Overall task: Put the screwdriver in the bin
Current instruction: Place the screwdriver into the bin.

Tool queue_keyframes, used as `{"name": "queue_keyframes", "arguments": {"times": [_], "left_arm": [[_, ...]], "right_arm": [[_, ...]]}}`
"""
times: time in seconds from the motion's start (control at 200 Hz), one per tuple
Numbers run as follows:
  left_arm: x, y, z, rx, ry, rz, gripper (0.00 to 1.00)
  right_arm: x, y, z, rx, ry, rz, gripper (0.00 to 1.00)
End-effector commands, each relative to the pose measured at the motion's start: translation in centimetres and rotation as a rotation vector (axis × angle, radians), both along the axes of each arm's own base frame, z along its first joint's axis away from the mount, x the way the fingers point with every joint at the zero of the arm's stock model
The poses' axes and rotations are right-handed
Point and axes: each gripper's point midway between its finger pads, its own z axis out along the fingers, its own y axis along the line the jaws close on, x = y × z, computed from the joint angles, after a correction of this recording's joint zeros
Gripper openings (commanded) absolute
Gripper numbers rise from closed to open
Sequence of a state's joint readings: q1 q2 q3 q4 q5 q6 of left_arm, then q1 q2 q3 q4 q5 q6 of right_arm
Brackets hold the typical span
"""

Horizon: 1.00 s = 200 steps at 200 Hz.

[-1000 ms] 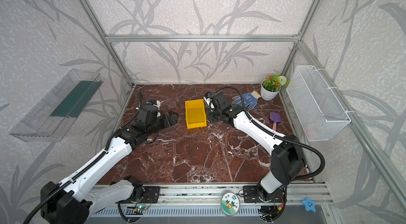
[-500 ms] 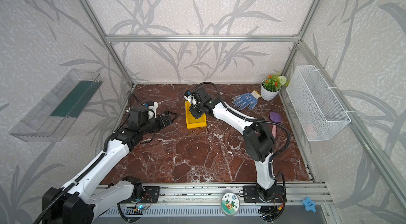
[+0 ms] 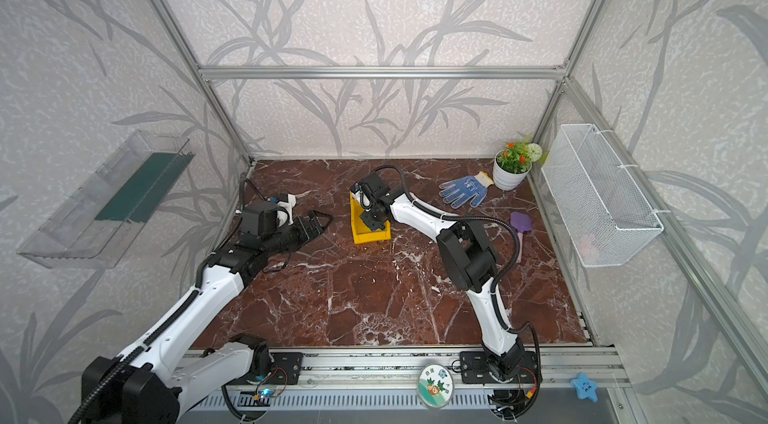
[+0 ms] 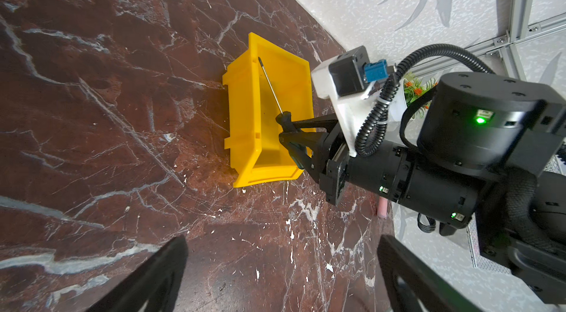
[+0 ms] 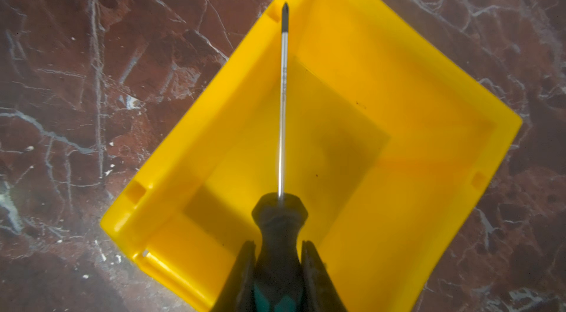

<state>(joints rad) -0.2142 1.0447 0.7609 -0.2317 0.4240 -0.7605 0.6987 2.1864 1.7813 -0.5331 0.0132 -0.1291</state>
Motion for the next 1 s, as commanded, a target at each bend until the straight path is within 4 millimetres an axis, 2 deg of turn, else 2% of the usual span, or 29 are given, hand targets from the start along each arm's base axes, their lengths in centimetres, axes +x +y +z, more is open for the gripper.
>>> {"name": "queue_keyframes", "arguments": {"times": [0.0,0.31,0.5,0.725,0.995], "left_arm": [[-0.3,0.2,-0.2,0.001,-0.001,0.0,0.99],[0.0,0.4,-0.5,-0.005,0.006,0.008,0.99],[0.0,0.5,-0.6,-0.006,0.006,0.015,0.99],[0.1,0.6,-0.8,-0.012,0.011,0.021,0.99],[0.1,0.7,-1.0,-0.015,0.013,0.024,0.99]], "right_arm": [[0.6,-0.7,-0.4,-0.058,-0.006,-0.005,0.12],[1.4,-0.8,-1.4,-0.098,-0.009,0.012,0.12],[1.2,-0.8,-2.4,-0.112,0.015,0.03,0.14],[0.9,-1.1,-3.4,-0.131,0.058,-0.008,0.23],[0.8,-1.1,-2.9,-0.126,0.054,-0.012,0.29]]}}
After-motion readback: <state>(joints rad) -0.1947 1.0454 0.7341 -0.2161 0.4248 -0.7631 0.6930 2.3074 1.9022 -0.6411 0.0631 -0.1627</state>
